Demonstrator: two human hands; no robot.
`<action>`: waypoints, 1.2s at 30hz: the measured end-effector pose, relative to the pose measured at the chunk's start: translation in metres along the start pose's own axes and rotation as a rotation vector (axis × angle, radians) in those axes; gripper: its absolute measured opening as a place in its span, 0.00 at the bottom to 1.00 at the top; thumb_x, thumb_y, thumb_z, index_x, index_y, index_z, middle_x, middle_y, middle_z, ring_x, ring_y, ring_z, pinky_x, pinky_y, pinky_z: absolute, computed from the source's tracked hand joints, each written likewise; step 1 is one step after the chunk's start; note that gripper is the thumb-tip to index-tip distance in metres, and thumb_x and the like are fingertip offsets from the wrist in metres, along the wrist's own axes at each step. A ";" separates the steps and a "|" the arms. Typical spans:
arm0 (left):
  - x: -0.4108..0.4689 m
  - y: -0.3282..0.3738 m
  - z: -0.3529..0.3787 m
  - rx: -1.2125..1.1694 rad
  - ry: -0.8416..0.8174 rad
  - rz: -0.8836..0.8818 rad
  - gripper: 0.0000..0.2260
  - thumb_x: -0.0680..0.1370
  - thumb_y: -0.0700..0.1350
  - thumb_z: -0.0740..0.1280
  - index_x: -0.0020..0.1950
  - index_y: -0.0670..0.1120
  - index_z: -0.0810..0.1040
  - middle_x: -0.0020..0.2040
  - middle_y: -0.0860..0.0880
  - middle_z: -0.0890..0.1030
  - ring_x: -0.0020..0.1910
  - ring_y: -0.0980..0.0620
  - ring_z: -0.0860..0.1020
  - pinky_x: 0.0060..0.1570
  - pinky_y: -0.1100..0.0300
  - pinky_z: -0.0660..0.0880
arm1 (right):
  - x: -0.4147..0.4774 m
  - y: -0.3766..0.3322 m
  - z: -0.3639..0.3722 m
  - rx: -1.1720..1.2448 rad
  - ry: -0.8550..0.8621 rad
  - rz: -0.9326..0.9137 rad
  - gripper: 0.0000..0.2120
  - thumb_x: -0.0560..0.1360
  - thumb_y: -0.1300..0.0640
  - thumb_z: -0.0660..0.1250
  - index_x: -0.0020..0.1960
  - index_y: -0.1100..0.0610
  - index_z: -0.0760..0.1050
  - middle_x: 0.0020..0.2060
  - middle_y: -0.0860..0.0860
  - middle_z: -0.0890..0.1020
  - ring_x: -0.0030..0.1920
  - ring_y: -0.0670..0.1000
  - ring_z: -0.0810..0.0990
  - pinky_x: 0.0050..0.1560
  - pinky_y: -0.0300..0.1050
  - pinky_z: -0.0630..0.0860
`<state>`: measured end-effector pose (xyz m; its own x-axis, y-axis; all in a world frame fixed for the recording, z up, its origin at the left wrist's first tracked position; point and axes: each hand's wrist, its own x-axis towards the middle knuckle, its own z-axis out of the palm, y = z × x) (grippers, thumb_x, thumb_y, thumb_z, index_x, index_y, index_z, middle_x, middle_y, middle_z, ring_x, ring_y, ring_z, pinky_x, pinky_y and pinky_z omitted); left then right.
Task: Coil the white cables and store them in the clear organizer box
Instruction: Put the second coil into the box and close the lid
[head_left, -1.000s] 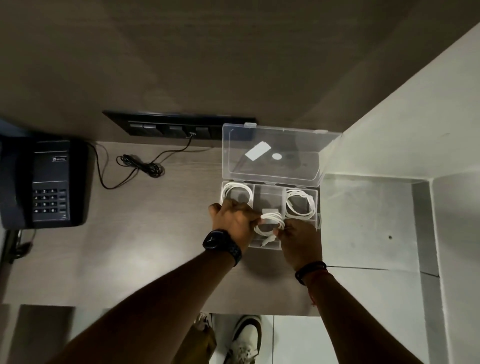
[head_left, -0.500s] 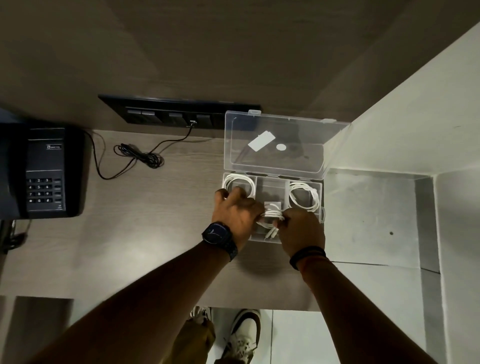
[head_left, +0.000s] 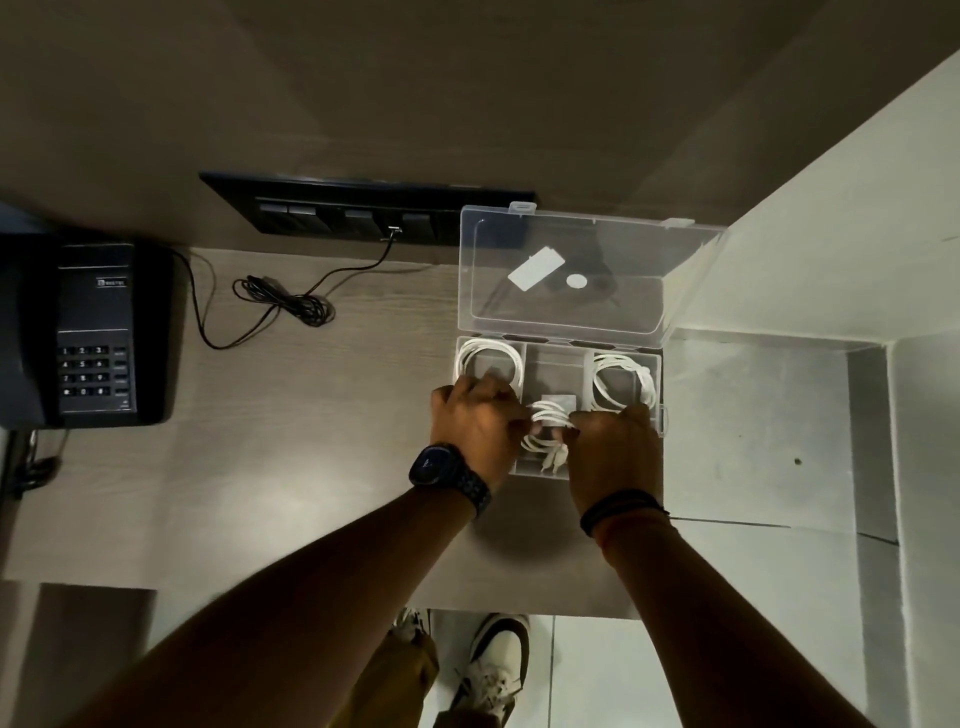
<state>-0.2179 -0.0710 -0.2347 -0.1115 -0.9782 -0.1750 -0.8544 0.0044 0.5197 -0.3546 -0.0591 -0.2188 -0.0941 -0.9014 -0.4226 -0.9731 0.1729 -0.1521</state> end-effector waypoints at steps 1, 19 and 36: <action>0.000 0.001 -0.001 -0.097 0.035 -0.038 0.02 0.67 0.46 0.75 0.38 0.50 0.84 0.43 0.50 0.84 0.46 0.46 0.80 0.49 0.47 0.73 | -0.001 0.000 0.000 -0.019 0.002 -0.012 0.11 0.78 0.54 0.61 0.52 0.56 0.81 0.48 0.54 0.84 0.61 0.58 0.72 0.60 0.48 0.72; 0.020 -0.004 -0.016 0.422 -0.092 0.725 0.06 0.66 0.40 0.75 0.41 0.49 0.83 0.45 0.48 0.80 0.43 0.45 0.77 0.41 0.49 0.73 | 0.002 0.008 -0.003 -0.006 -0.193 -0.140 0.13 0.78 0.55 0.59 0.54 0.60 0.79 0.60 0.59 0.71 0.59 0.61 0.74 0.59 0.53 0.74; -0.020 -0.005 -0.002 0.375 -0.047 0.552 0.15 0.69 0.53 0.73 0.54 0.50 0.81 0.51 0.48 0.83 0.49 0.45 0.80 0.49 0.47 0.76 | 0.006 0.008 0.014 0.083 0.095 0.106 0.09 0.74 0.55 0.68 0.51 0.59 0.79 0.48 0.54 0.83 0.43 0.56 0.83 0.39 0.38 0.64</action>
<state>-0.2102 -0.0522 -0.2319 -0.5979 -0.8015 -0.0078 -0.7832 0.5820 0.2189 -0.3605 -0.0578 -0.2348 -0.2190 -0.9091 -0.3545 -0.9363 0.2980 -0.1858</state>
